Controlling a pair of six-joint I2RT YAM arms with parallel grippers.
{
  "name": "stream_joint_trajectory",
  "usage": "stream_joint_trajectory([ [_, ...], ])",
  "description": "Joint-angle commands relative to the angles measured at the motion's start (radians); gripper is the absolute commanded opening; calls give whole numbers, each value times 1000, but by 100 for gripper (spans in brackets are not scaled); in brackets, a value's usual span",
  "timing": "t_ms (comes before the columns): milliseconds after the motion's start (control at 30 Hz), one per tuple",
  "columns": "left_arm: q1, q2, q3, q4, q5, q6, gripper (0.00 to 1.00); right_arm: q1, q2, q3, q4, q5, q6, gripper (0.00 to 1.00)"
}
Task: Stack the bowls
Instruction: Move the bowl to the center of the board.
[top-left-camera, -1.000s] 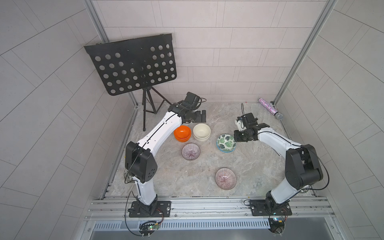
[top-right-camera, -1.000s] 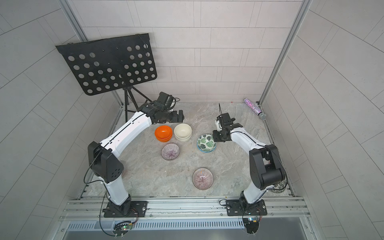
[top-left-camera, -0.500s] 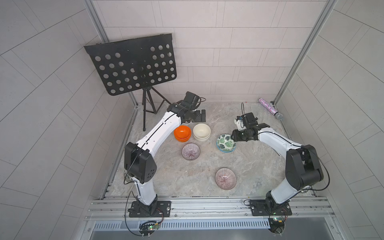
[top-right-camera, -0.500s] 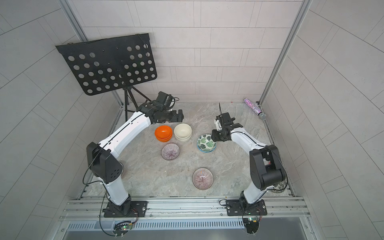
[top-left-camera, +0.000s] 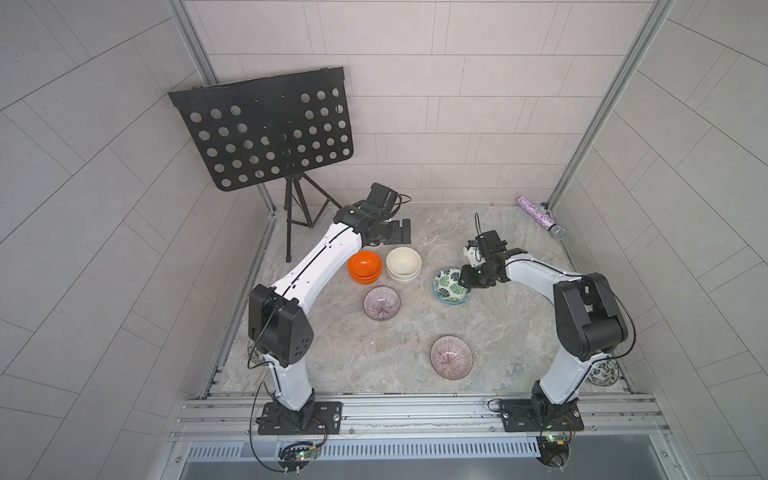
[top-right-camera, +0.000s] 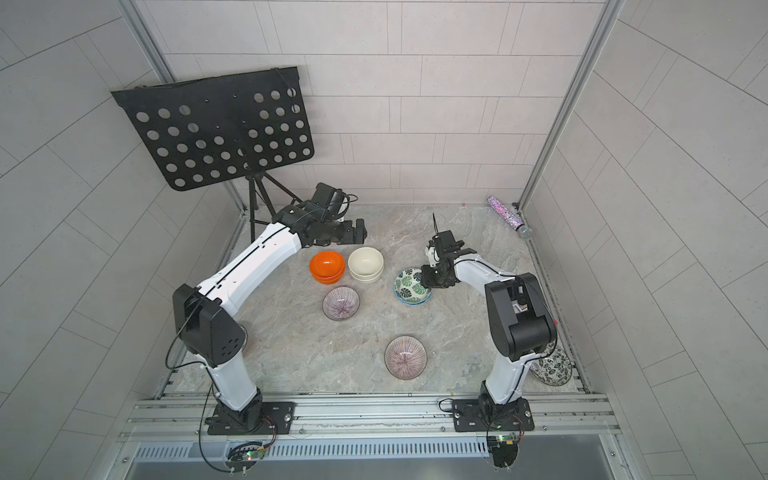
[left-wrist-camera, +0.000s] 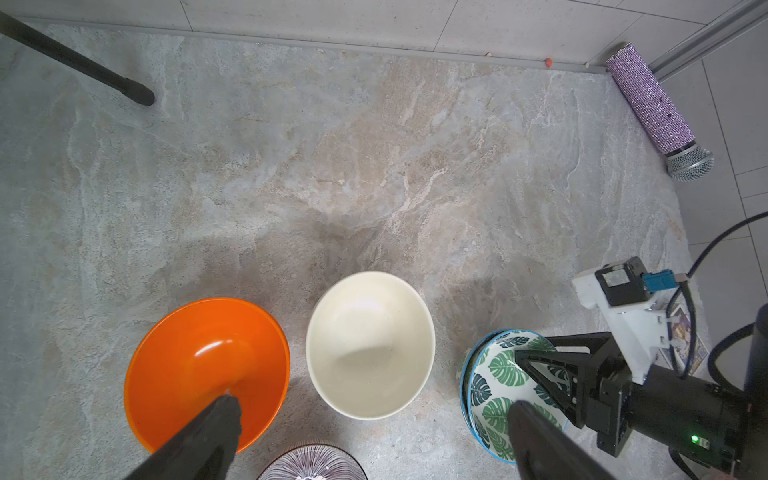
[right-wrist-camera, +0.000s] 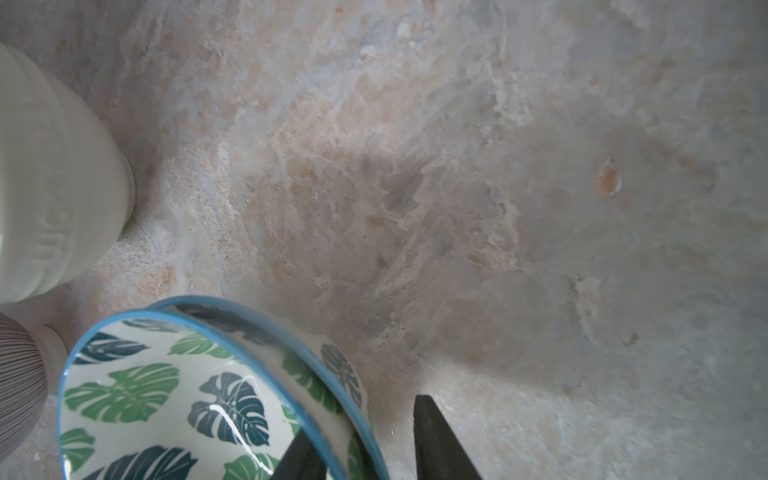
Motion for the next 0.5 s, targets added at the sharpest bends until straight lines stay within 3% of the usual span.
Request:
stream_joint_trajectory([
  [0,7,-24,3,-3,7,7,100,-8,-1,-7,20,-25,2,26],
  [200,8,-23,5,-2,5,7,100,-15,0,-8,38,-46,9,15],
  [467,13,-25,-9,-3,2,8,100,-17,35,41,68,-44,23,14],
])
